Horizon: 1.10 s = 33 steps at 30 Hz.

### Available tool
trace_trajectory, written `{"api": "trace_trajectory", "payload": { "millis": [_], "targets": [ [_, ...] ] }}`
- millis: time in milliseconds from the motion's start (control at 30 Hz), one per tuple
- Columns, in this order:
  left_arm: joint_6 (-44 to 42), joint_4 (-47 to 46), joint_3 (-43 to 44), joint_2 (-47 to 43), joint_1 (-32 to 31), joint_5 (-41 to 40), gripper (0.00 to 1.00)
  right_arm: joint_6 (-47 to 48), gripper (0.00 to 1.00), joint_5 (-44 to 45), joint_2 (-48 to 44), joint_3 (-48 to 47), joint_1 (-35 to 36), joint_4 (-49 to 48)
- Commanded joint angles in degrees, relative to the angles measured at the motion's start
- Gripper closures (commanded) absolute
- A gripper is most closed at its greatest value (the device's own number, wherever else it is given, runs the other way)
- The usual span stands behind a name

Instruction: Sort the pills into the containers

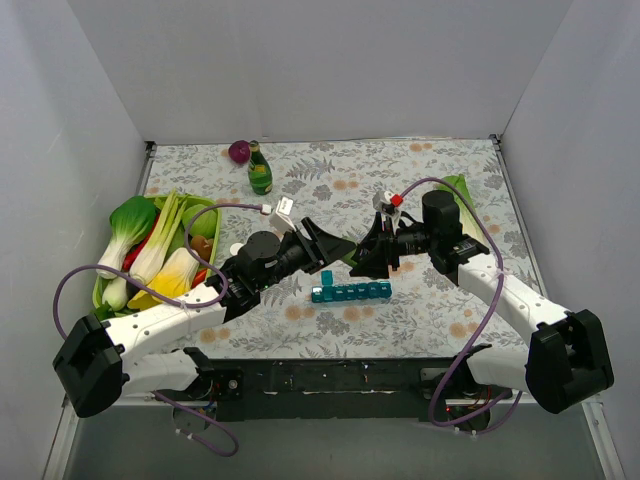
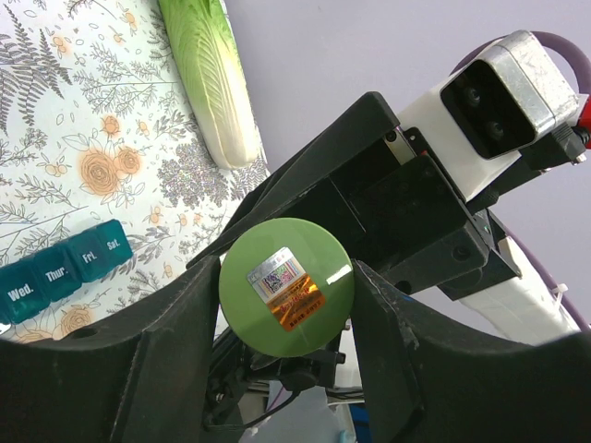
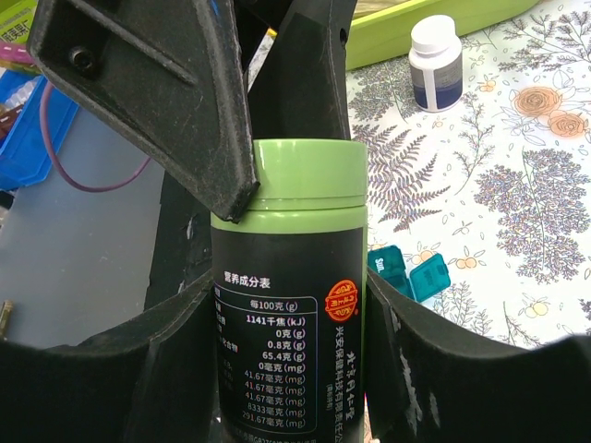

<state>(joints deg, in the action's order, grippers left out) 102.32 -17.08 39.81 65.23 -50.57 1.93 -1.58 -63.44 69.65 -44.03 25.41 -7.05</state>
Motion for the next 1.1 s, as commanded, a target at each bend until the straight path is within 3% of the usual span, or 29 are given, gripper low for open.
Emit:
{"api": "trace_trajectory", "payload": {
  "millis": [0, 33, 67, 100, 333, 433, 500, 533, 567, 667, 700, 800, 900, 1067],
  "targets": [
    [-0.1, -4.27, 1.76, -1.16, 0.03, 1.67, 0.98, 4.04, 0.89, -1.25, -0.21, -1.94, 0.43, 1.77],
    [-0.63, -4.45, 1.41, -1.68, 0.03, 2.02, 0.88, 4.48, 0.9, -1.33, -0.56, -2.02, 0.34, 2.12],
    [-1.07, -4.1, 1.32, -2.21, 0.03, 2.11, 0.66, 5.18, 0.91, -1.42, -0.83, -2.2, 0.34, 2.74],
    [-1.51, -3.93, 1.23, -2.74, 0.12, 2.02, 0.56, 6.32, 0.92, -1.51, -1.09, -2.37, 0.34, 3.79],
    [-5.81, -1.38, -0.35, -8.27, 1.35, 3.87, 0.11, 8.61, 0.93, -2.39, -2.5, -2.46, 0.17, 5.03],
    [-9.94, 2.31, -0.26, -11.26, 1.87, 3.87, 0.05, 10.45, 0.94, -3.61, -2.76, -2.55, -0.36, 6.34],
    [-17.48, 6.69, 0.53, -13.81, 1.96, 4.3, 0.05, 12.65, 0.95, -5.28, -3.29, -3.08, -0.62, 7.13],
    [-21.77, 8.02, 0.79, -14.86, 1.96, 5.44, 0.05, 17.62, 0.95, -5.64, -3.46, -3.51, -0.8, 12.27],
    [-29.91, 10.46, 0.97, -15.74, 1.96, 7.97, 0.05, 19.58, 0.96, -5.9, -3.64, -3.95, -0.8, 13.89],
    [-43.48, 13.21, 0.18, -19.43, 1.96, 14.74, 0.04, 23.71, 0.96, -6.26, -4.25, -3.87, -0.71, 16.79],
    [-51.53, 13.3, -1.39, -21.18, 1.96, 20.94, 0.04, 24.17, 0.96, -6.69, -4.6, -3.52, -0.71, 16.98],
    [-64.92, 11.03, -4.82, -23.04, 1.96, 30.9, 0.03, 26.19, 0.96, -7.22, -4.78, -3.34, -0.71, 18.03],
    [-70.32, 9.35, -4.31, -21.03, 1.96, 34.35, 0.02, 30.13, 0.96, -6.52, -4.78, -4.13, -0.1, 21.27],
    [-75.08, 8.83, 1.4, -9.97, 1.87, 37.7, 0.02, 34.8, 0.96, -5.99, -4.96, -4.4, 1.48, 24.36]
  ]
}}
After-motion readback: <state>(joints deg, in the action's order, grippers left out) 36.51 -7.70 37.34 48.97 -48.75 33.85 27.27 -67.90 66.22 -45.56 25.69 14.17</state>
